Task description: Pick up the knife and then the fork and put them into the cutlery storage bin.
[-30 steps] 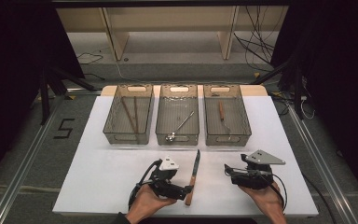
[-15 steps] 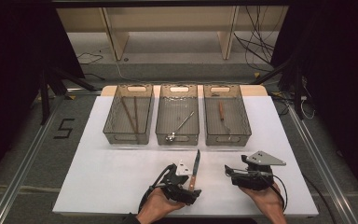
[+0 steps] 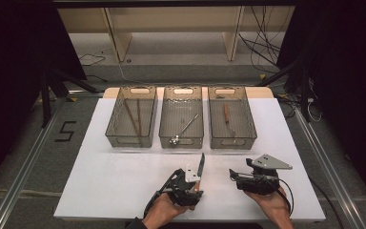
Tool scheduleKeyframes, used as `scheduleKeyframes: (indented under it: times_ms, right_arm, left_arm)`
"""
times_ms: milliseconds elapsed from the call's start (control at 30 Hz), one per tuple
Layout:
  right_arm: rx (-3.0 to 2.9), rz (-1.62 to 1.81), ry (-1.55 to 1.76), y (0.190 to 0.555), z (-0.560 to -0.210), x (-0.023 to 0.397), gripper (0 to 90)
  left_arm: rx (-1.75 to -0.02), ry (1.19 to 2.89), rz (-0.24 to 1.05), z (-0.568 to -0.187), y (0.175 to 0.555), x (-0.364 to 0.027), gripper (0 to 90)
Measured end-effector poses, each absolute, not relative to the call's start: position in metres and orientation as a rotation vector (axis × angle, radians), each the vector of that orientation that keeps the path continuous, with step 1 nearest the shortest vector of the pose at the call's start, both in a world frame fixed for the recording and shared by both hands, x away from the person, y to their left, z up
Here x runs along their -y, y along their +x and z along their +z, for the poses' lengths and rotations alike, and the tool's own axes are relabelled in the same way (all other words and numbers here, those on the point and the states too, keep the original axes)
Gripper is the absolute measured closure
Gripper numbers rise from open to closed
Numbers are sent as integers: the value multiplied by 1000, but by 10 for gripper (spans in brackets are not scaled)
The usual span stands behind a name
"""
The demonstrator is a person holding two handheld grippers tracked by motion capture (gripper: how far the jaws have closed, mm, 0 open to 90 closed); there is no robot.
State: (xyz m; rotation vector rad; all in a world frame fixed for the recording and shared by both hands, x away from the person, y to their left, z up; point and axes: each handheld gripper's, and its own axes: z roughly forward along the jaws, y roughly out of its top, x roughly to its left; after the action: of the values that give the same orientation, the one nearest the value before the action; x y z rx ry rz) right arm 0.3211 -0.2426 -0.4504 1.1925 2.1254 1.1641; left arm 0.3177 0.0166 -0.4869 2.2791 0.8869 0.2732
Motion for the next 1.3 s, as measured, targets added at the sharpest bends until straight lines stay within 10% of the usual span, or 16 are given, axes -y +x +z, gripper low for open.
scheduleKeyframes:
  times_ms: [500,1300]
  right_arm:
    - [-2128,1167,1183,321,-450,243,270]
    - [-2142,1204,1125,318,-448,239,273]
  left_arm:
    - [-907,2272,268,-486,323,-23,740]
    - [-879,2261,127,-483,337,-37,762]
